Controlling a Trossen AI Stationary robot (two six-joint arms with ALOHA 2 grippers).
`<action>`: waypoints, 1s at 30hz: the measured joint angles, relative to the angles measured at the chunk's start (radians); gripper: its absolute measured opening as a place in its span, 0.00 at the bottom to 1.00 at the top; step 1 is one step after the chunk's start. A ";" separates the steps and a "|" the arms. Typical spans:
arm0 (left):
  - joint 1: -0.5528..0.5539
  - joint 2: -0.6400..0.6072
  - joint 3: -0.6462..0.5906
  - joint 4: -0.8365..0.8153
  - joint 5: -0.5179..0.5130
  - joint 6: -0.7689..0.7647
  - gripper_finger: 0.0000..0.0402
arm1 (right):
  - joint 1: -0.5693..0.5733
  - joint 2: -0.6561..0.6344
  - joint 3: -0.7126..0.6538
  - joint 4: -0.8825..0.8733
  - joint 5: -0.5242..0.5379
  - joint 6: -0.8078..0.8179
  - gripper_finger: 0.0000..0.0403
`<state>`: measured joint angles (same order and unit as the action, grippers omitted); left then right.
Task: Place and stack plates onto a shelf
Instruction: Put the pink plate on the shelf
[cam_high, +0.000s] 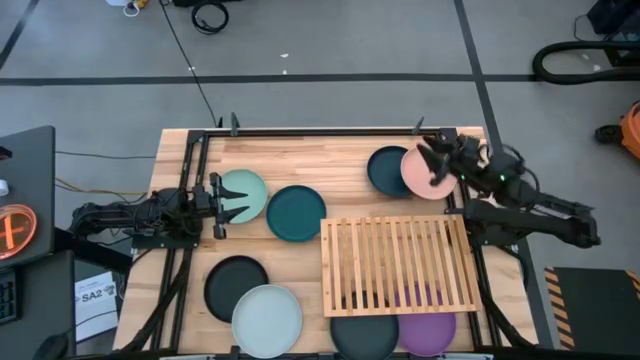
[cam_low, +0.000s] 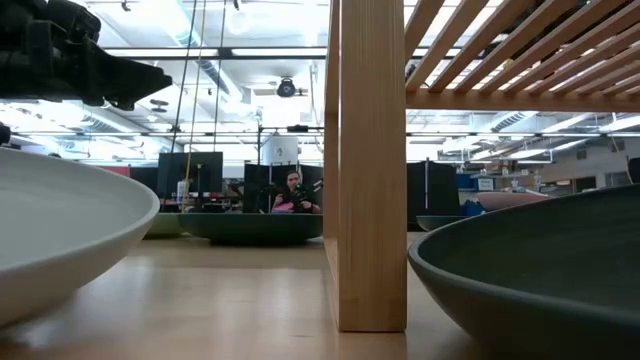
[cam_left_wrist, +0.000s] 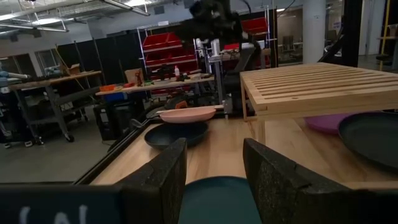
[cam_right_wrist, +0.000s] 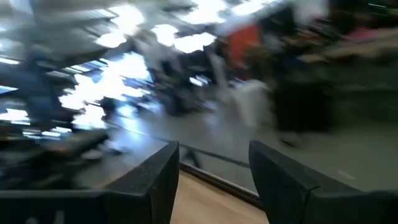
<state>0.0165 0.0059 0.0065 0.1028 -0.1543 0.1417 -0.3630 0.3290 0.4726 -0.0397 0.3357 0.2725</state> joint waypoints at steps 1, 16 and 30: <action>0.000 0.000 0.000 0.000 0.000 0.000 0.41 | -0.020 0.044 0.051 -0.053 0.023 0.011 0.49; 0.000 0.000 0.000 -0.001 0.000 0.000 0.41 | -0.267 0.705 0.658 -0.691 -0.020 0.091 0.49; 0.000 0.000 0.000 -0.002 0.000 0.000 0.41 | -0.375 0.992 0.784 -0.999 -0.147 0.203 0.49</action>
<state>0.0164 0.0061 0.0065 0.1013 -0.1543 0.1413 -0.7378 1.3212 1.2568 -1.0386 0.1888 0.4752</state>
